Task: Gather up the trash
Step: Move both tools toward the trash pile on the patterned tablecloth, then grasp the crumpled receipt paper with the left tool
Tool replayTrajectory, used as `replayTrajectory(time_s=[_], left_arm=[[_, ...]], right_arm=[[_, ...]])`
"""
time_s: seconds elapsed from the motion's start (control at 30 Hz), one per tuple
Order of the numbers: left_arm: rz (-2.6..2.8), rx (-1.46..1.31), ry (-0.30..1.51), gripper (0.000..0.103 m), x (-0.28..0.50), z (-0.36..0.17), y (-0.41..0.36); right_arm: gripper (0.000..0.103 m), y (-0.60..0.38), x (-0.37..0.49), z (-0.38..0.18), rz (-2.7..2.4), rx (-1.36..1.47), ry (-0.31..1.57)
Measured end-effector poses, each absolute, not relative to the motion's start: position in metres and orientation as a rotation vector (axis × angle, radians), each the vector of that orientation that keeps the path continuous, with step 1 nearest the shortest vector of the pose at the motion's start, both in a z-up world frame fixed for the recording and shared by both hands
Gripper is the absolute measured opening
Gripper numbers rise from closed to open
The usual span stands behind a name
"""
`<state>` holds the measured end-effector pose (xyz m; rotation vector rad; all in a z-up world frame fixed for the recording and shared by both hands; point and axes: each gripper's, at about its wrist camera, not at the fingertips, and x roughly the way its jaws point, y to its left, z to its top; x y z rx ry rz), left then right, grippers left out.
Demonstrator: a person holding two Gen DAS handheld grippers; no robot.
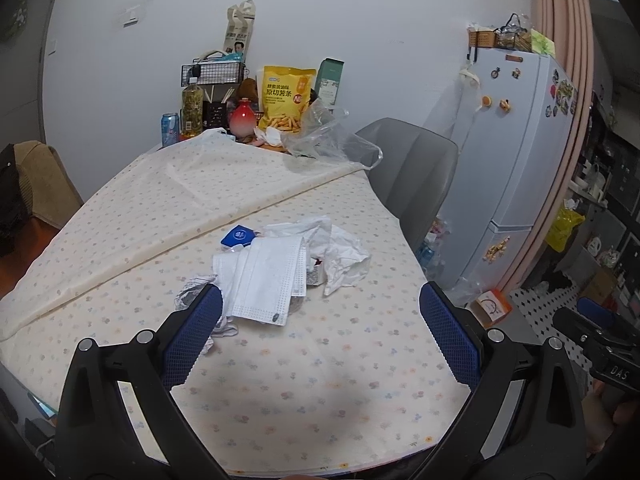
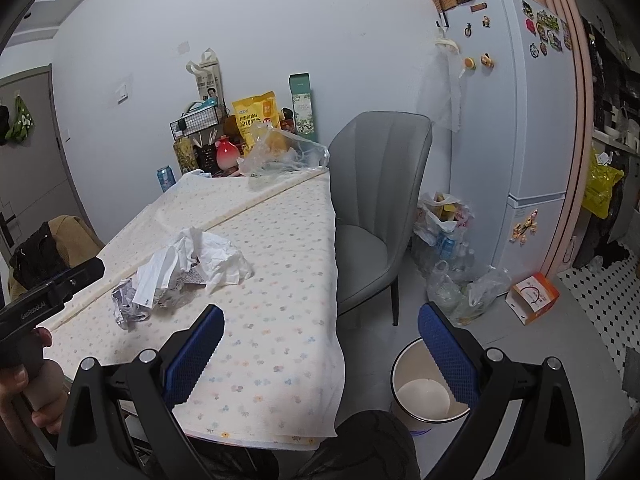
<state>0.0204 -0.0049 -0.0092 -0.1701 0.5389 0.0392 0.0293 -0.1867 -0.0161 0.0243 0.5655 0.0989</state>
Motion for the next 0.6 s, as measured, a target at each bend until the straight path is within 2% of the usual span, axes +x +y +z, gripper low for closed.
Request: replayTrajectory(time_s=[0.6], left_arm=[[0.169,-0.252,0.579,0.098,0.028,-0.039,0.071]], right_arm=[[0.095,-0.129,0.087,-0.047,0.245,-0.004,0.645]])
